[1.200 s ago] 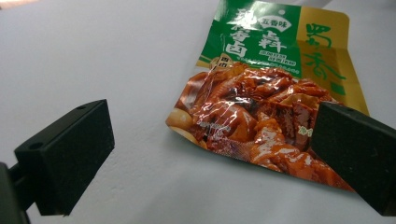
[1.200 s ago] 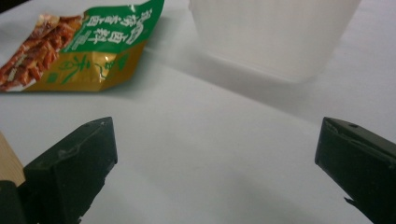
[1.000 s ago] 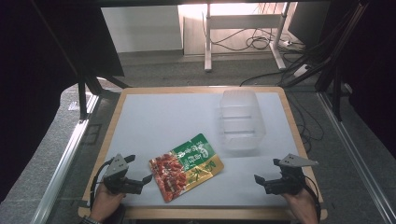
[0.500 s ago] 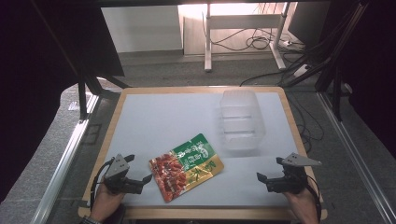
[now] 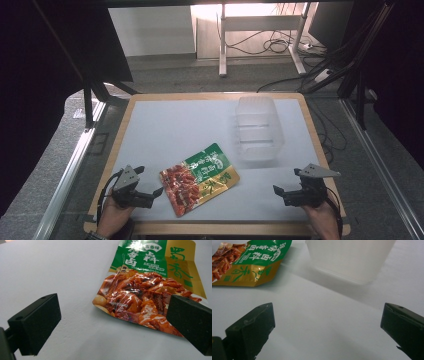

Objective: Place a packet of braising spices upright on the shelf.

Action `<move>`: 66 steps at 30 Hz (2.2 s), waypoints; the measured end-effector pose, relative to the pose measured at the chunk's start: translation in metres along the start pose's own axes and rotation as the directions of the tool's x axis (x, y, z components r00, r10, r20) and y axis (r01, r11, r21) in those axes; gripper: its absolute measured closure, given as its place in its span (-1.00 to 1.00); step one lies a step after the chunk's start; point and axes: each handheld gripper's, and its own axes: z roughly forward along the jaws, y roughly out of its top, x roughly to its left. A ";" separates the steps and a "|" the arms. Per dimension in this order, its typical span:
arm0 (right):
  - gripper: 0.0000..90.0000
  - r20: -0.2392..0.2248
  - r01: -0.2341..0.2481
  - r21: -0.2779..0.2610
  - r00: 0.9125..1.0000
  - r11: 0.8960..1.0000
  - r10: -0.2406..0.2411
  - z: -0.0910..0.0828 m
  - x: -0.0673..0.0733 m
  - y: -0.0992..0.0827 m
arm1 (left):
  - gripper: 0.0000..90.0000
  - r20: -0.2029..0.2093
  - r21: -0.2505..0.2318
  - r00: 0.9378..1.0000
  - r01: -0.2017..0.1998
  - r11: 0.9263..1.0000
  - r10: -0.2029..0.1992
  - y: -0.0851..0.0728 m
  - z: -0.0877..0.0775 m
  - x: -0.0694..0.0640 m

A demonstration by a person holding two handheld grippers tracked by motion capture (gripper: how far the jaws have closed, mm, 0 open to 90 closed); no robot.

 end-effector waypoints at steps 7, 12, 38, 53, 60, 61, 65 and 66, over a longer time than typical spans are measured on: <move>-0.99 -0.017 0.016 0.001 1.000 1.000 -0.016 0.004 0.003 0.003 | -1.00 0.004 0.006 1.000 -0.001 1.000 0.001 0.000 0.001 0.000; -0.98 -0.032 0.030 -0.001 0.999 1.000 -0.030 0.007 0.006 0.005 | -1.00 0.003 0.006 1.000 -0.002 1.000 0.002 0.000 0.001 0.000; -0.99 -0.113 0.069 0.016 0.991 0.998 -0.067 0.031 0.018 0.015 | -1.00 -0.001 0.010 1.000 -0.011 1.000 0.011 0.000 0.001 -0.001; -0.98 -0.160 0.096 0.022 0.983 0.995 -0.091 0.051 0.027 0.024 | -1.00 -0.003 0.014 1.000 -0.015 1.000 0.015 0.000 0.002 -0.002; -0.98 -0.170 0.108 0.020 0.980 0.994 -0.103 0.059 0.033 0.026 | -1.00 -0.004 0.015 1.000 -0.016 1.000 0.016 0.000 0.002 -0.002; -0.98 -0.181 0.104 0.022 0.979 0.994 -0.099 0.061 0.035 0.027 | -1.00 -0.005 0.015 1.000 -0.016 1.000 0.016 0.000 0.002 -0.002; -0.98 -0.201 0.098 0.025 0.975 0.995 -0.091 0.065 0.037 0.028 | -1.00 -0.005 0.016 1.000 -0.017 1.000 0.018 0.000 0.002 -0.002; -0.98 -0.204 0.099 0.026 0.975 0.995 -0.092 0.066 0.037 0.029 | -1.00 -0.005 0.016 1.000 -0.017 1.000 0.017 0.000 0.002 -0.002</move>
